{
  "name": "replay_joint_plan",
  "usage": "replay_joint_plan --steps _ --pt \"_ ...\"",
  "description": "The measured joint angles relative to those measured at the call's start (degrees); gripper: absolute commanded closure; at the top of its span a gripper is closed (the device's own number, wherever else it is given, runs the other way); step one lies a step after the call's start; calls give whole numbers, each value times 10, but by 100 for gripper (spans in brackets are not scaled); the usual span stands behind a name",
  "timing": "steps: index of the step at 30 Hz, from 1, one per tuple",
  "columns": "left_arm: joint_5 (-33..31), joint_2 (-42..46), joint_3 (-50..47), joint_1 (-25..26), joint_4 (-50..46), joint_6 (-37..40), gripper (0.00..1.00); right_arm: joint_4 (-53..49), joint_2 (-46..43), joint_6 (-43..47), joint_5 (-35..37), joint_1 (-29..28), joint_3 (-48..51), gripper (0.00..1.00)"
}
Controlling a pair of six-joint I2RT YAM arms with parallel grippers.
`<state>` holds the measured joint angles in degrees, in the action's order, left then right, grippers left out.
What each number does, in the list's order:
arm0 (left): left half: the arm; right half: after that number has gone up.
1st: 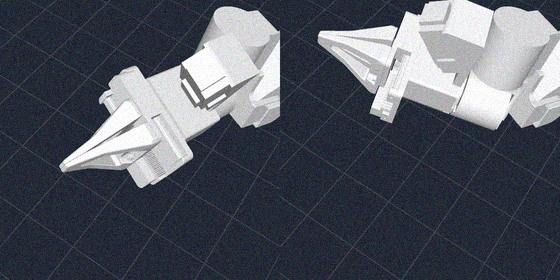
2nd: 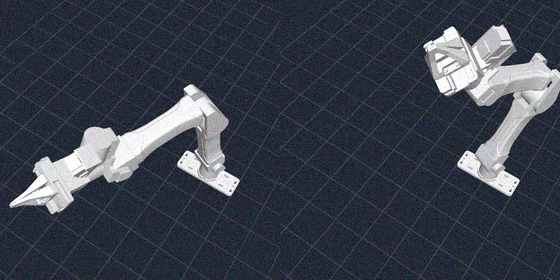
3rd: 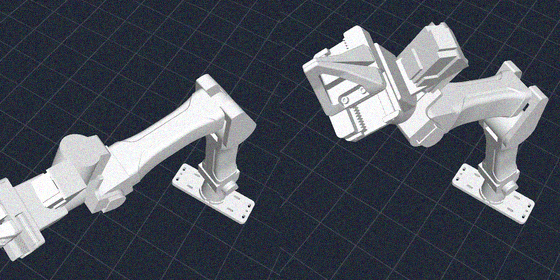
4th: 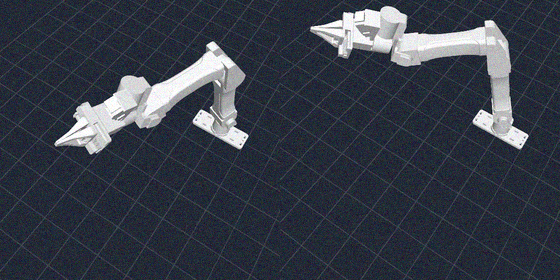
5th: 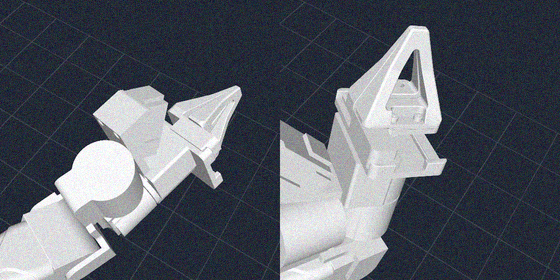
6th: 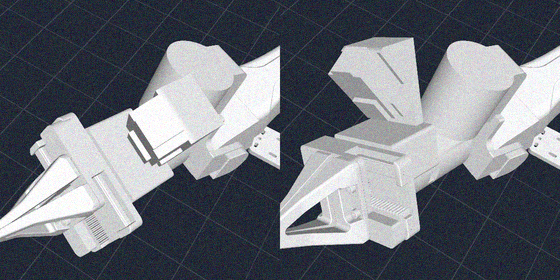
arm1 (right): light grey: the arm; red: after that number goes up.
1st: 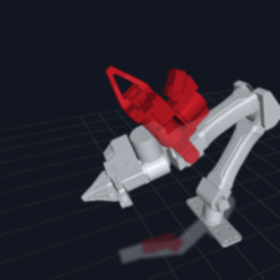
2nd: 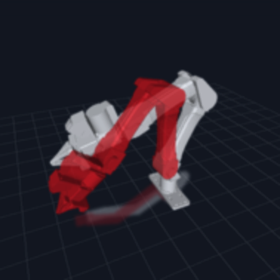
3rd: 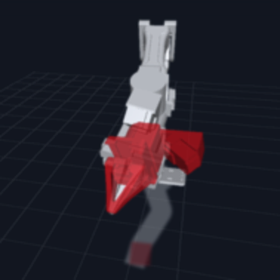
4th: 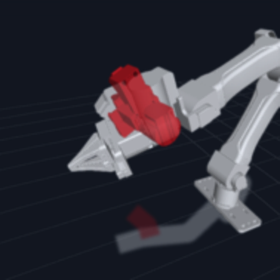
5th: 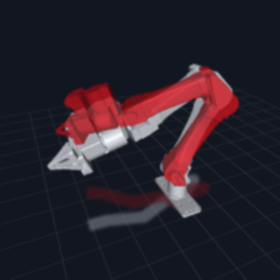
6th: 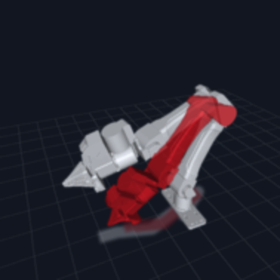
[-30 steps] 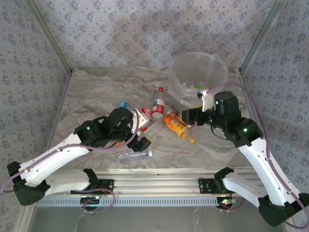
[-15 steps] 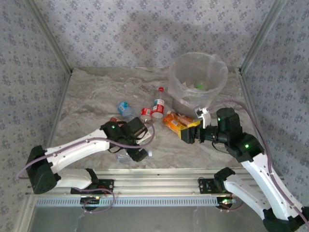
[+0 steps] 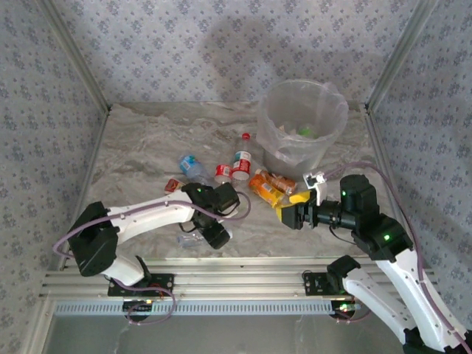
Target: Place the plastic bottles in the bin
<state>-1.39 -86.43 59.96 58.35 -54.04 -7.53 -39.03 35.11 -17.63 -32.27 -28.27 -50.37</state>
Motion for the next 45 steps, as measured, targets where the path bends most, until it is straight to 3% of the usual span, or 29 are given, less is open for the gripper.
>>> replay_joint_plan --steps 16,30,32,39,45 --pt "-22 -80 0 30 18 -70 18 0 -3 0 -1 0 8 18" --pt "-26 -85 0 32 46 -97 41 0 -3 -7 -1 0 11 19" --pt "-26 -84 0 32 47 -99 46 0 -3 -10 0 0 12 19" --pt "-12 -35 8 32 43 -102 49 0 -22 -22 37 0 21 18" --pt "42 19 59 9 50 -126 51 6 -44 -37 48 0 28 17"
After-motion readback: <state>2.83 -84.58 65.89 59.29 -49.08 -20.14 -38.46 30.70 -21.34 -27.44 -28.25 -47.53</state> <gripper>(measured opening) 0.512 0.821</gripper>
